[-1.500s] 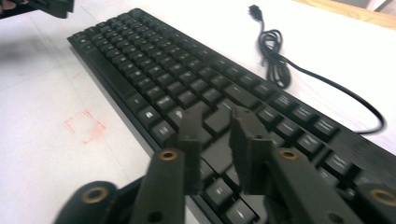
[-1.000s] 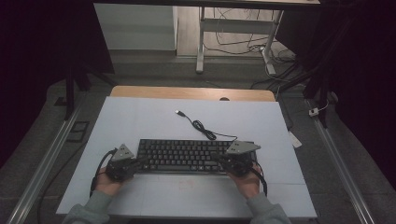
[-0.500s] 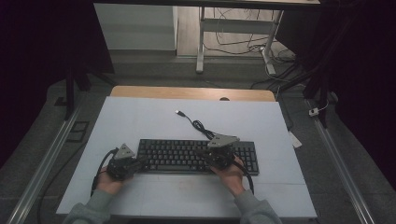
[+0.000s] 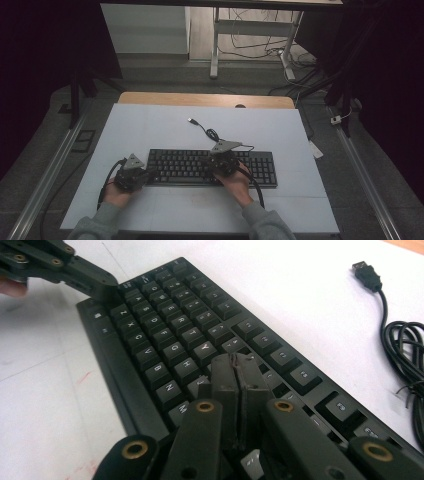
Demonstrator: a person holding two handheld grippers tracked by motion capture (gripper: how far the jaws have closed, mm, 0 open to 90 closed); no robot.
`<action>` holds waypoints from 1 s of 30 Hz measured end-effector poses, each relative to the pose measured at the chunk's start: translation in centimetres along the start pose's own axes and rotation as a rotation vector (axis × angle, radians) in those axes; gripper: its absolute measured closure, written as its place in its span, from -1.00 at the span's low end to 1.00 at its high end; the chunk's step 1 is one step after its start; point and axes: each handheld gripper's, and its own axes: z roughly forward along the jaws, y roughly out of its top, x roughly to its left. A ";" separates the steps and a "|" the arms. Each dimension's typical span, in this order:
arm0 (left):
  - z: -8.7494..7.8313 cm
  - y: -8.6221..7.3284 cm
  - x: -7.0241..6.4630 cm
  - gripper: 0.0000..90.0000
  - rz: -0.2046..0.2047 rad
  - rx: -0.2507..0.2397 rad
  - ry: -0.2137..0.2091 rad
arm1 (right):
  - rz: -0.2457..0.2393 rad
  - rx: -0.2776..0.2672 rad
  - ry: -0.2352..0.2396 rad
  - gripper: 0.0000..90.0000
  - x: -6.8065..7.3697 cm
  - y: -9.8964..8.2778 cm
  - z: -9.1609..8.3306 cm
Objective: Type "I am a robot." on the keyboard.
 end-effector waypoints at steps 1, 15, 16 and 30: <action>0.0 0.0 0.0 0.97 0.001 0.000 0.000 | 0.003 0.004 -0.003 0.96 -0.1 0.0 0.2; 0.0 -0.1 0.0 0.97 0.002 0.000 -0.002 | -0.002 0.058 -0.028 0.96 -0.1 0.3 2.2; 0.0 -0.1 0.0 0.97 0.003 0.000 -0.002 | 0.000 0.058 -0.027 0.96 -0.1 0.3 2.3; 0.1 -0.1 -0.2 0.98 0.017 0.011 0.004 | -0.017 0.077 -0.049 0.96 -0.1 0.4 2.9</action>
